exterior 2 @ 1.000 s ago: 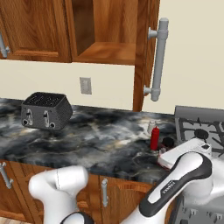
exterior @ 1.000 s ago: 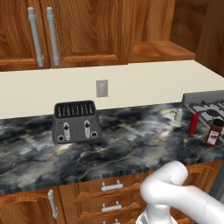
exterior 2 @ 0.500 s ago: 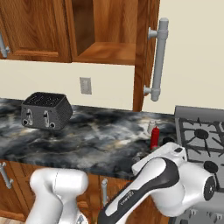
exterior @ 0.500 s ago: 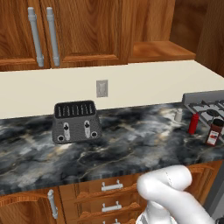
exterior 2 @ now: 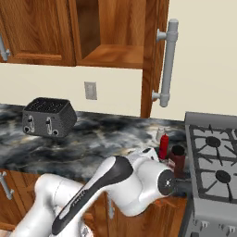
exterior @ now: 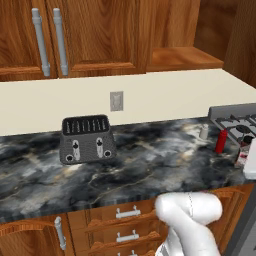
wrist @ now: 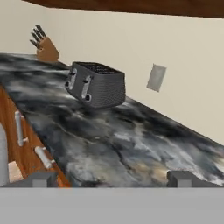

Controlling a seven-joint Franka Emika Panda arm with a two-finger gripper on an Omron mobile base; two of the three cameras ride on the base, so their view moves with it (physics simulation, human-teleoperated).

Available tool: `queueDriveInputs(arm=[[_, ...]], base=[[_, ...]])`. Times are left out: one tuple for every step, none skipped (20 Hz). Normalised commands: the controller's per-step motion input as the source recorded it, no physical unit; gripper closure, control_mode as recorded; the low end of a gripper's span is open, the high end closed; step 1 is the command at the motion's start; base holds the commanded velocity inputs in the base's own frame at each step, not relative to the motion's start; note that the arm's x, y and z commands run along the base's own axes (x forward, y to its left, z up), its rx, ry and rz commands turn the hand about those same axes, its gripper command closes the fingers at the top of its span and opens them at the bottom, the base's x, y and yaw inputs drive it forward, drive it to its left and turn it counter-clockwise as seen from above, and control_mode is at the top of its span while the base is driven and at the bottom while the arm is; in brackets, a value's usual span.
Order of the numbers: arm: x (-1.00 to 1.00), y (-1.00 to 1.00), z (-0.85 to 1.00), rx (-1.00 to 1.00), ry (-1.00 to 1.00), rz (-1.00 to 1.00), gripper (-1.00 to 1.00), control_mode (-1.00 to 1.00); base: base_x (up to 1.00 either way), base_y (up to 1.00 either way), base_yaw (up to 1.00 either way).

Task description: Collect the paprika, ketchup, and shaker from the cabinet and place them next to the stove.

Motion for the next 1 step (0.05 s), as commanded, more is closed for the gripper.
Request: queueDriveInputs(arm=[[-0.02,0.99,-0.10,-0.10,0.00,0.00,-1.00,-1.00]], base=[[0.00,0.00,0.00]])
